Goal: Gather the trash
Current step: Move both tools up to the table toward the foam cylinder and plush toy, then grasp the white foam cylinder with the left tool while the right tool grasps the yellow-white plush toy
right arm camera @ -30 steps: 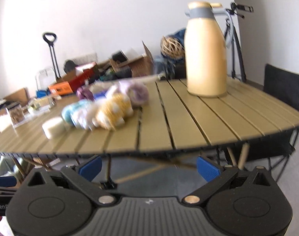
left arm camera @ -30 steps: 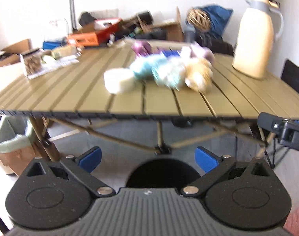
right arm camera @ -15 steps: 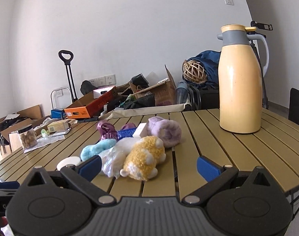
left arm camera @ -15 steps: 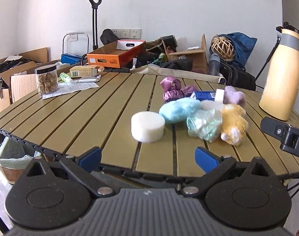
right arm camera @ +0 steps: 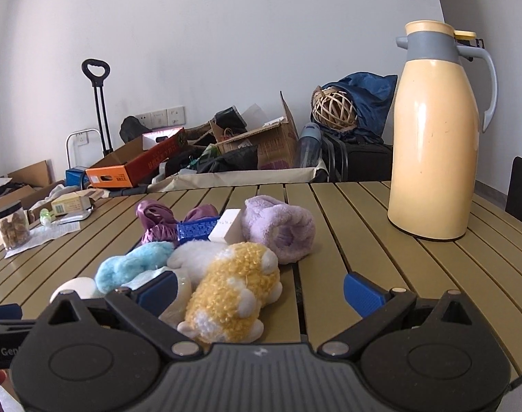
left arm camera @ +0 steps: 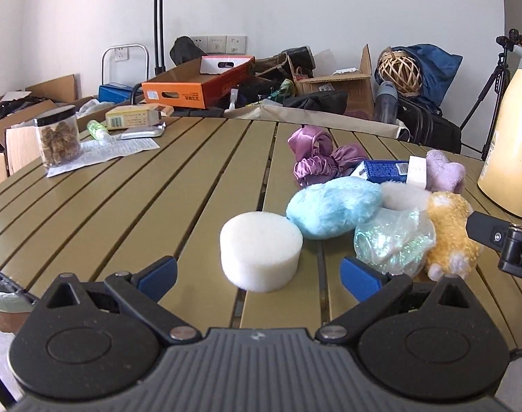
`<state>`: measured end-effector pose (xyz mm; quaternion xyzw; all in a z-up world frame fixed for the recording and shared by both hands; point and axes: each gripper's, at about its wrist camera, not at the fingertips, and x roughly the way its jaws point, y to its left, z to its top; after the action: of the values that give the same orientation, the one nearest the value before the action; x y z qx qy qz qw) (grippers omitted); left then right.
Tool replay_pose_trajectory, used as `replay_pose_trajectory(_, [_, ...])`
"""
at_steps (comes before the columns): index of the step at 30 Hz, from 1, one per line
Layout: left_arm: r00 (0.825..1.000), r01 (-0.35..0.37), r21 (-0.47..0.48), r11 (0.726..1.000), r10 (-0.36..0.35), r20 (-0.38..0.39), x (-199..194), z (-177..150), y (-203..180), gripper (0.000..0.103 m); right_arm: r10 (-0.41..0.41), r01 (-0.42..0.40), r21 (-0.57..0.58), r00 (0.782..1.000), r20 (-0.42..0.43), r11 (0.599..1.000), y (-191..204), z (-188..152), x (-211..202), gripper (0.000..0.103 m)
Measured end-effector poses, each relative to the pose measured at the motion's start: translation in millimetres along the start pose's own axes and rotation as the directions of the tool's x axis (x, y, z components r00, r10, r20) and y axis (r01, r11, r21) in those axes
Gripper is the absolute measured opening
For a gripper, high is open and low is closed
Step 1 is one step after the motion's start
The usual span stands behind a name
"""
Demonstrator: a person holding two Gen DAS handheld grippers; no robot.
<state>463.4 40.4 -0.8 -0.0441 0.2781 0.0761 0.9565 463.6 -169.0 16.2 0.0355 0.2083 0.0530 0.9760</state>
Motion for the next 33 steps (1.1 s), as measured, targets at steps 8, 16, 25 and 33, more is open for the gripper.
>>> replay_pose_trajectory(8, [1.0,-0.011,-0.013,1.0,0.011,0.0,25,4,0,0.1,-0.009,0.01,0.038,0.999,-0.035,0.999,-9,-8,18,0.103])
replay_pose_trajectory(16, [1.0,-0.027,-0.004,1.0,0.027,-0.006,38,3,-7,0.072,0.003,0.0,0.077,1.0,-0.031,0.997,-15,-10,22,0.103])
replay_pose_trajectory(25, [0.998,-0.034,-0.002,0.999,0.034,0.052,26,3,-2,0.057,-0.007,0.009,0.075,1.0,-0.023,0.997,-10,-10,24,0.103])
replay_pose_trajectory(33, [0.995,-0.045,0.015,0.999,0.043,0.085,16,3,2,0.057,-0.048,0.05,0.049,0.998,-0.034,0.998,4,-11,31,0.103])
